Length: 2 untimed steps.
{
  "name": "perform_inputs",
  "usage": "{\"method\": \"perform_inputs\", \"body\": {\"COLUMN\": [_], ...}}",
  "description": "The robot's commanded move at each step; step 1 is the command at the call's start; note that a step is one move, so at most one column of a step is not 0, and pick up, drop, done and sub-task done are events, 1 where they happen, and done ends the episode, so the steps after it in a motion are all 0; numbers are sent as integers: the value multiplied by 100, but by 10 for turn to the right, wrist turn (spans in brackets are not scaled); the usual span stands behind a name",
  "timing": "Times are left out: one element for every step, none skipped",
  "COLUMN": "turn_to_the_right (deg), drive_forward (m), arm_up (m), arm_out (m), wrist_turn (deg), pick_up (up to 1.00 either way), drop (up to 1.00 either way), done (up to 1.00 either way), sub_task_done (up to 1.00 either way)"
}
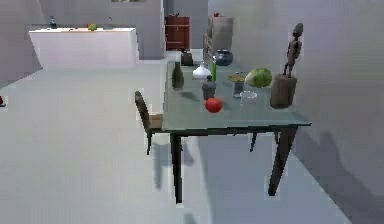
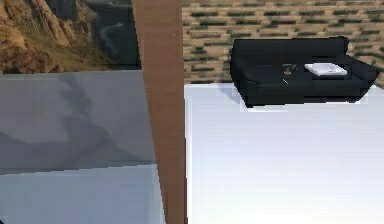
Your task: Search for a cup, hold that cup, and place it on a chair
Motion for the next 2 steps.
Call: {"method": "perform_inputs", "body": {"turn_to_the_right": [240,0], "drive_forward": [0,50], "arm_up": [0,0], "arm_out": [0,0], "wrist_turn": [0,0], "pick_up": [0,0], "drop": [0,0], "done": [0,0], "sub_task_done": [0,0]}}
